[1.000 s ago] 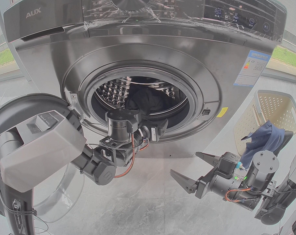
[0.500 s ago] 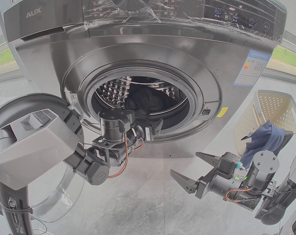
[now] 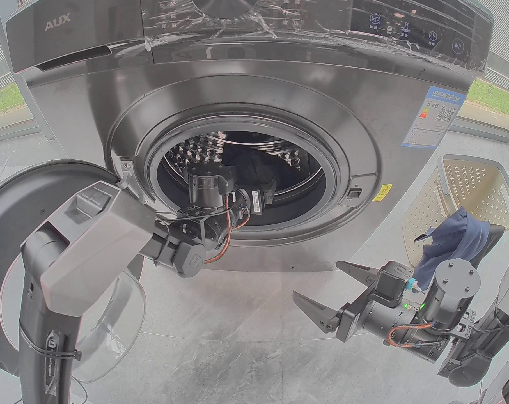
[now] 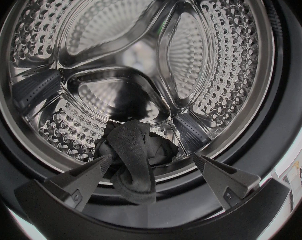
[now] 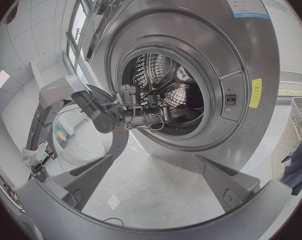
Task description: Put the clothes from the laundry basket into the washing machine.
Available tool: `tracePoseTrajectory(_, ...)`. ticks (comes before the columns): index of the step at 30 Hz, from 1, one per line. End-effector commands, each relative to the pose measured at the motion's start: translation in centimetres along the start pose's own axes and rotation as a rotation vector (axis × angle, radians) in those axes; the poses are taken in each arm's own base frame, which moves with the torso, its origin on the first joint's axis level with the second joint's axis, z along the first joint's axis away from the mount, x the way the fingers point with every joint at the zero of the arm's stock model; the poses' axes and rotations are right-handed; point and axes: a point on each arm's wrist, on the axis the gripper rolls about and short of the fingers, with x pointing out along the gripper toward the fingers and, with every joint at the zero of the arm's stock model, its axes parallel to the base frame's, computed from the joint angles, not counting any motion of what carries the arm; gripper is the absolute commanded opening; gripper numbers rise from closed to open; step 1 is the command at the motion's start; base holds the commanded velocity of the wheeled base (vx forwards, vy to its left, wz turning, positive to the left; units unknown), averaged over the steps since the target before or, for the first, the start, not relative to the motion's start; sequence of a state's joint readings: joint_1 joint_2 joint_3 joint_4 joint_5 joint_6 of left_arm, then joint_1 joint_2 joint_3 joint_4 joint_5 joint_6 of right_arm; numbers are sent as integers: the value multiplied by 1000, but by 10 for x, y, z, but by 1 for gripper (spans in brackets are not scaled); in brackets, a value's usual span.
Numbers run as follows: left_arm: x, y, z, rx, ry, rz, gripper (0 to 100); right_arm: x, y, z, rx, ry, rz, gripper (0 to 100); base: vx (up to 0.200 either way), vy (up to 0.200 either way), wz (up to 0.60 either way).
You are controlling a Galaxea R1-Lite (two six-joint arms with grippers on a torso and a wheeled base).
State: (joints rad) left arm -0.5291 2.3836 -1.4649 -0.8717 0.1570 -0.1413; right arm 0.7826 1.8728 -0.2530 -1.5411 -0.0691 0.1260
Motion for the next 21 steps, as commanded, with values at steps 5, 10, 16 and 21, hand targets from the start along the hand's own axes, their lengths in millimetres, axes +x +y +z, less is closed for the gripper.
tracePoseTrajectory(5,41,22,-36,10,51,50,0,0,0,1,0,-4,0,100,0,0,0)
tracePoseTrajectory(10,52,21,-38,7,36,48,0,0,0,1,0,-4,0,100,0,0,0)
tracePoseTrajectory(16,70,17,-12,-27,-108,42,0,0,0,1,0,-7,-1,100,0,0,0)
tracePoseTrajectory(21,71,19,-10,-73,-122,45,0,0,0,1,0,-7,1,100,0,0,0)
